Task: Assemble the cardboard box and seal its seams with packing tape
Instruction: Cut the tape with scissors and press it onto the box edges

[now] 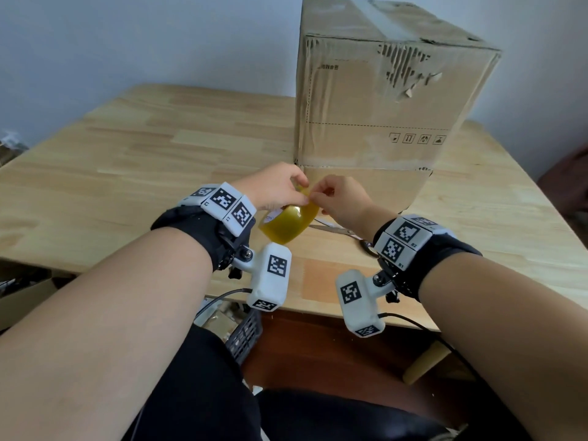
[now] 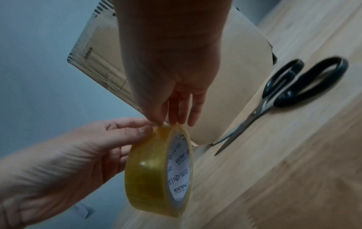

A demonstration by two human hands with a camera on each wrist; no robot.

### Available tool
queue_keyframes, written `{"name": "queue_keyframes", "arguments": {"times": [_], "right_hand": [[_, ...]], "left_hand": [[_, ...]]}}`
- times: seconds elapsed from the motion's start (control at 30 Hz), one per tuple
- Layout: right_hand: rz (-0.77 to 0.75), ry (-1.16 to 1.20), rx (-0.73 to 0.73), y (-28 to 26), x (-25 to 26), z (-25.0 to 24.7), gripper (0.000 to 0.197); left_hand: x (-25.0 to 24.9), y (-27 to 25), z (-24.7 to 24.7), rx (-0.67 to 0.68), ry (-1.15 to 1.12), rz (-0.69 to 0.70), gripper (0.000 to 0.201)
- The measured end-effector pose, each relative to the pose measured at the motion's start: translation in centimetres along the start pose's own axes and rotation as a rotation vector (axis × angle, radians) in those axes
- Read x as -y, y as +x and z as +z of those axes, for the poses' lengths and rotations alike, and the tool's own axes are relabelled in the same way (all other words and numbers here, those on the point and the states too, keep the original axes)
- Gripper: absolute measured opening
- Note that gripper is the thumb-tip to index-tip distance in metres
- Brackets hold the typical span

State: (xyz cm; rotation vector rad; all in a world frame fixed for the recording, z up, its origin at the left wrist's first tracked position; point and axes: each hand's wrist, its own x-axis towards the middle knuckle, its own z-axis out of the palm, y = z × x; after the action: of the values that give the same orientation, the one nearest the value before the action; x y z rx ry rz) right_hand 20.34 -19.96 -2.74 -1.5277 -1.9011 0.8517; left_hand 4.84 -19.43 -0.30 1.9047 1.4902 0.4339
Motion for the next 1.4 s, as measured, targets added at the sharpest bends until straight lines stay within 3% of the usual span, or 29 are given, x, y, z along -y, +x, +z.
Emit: {"name": "queue_keyframes", "arguments": {"times": [0.2,0.43,0.67,0.77,0.87,0.97,1.07,1.23,1.33,1.4], "right_hand": [[-0.166,-0.274,-0.057,-0.5,-0.3,-2.5,0.015],[-0.173,-0.489,-0.057,-0.8,-1.5,-5.4,0.019],[-0.114,-0.509,-0.11,-1.7,-2.2,-7.4,0.02],[-0.131,-0.492,-0.113,-2.0,-2.0,-7.8,0.019],[-0.16,-0.532,-0.064,-1.9,-1.8,-8.3,0.014],[-0.21,-0.636,-0.017,-1.4,-1.5,-8.8,0.015],[-0.265,-0.679,-0.053,-0.6,-0.9,-9.0,0.016],[-0.301,-0.422,-0.171,-0.7,-1.1,-9.1,0.017],[-0.296,-0.132,-0.26,-1.8,-1.7,-8.1,0.047],[-0.163,0.016,-0.253,-2.1,-2.1,-7.6,0.054]], "left_hand": [[-2.1,1.1,1.1,0.003,-0.228,0.002,0.029],[-4.9,2.1,2.6,-0.016,-0.376,0.025,0.021],[-6.7,3.0,4.3,-0.02,-0.384,0.039,0.011],[-6.9,3.0,4.4,-0.014,-0.385,0.023,0.016],[-6.6,3.0,4.4,0.004,-0.264,0.046,0.023],[-6.2,3.4,4.5,-0.15,0.027,0.133,0.029],[-6.5,3.3,4.4,-0.258,0.066,0.251,0.026],[-6.9,3.0,3.7,-0.346,0.003,0.258,0.017],[-6.5,2.9,3.2,-0.371,0.025,0.273,0.009],[-5.9,2.8,3.1,-0.392,0.029,0.285,0.008]]}}
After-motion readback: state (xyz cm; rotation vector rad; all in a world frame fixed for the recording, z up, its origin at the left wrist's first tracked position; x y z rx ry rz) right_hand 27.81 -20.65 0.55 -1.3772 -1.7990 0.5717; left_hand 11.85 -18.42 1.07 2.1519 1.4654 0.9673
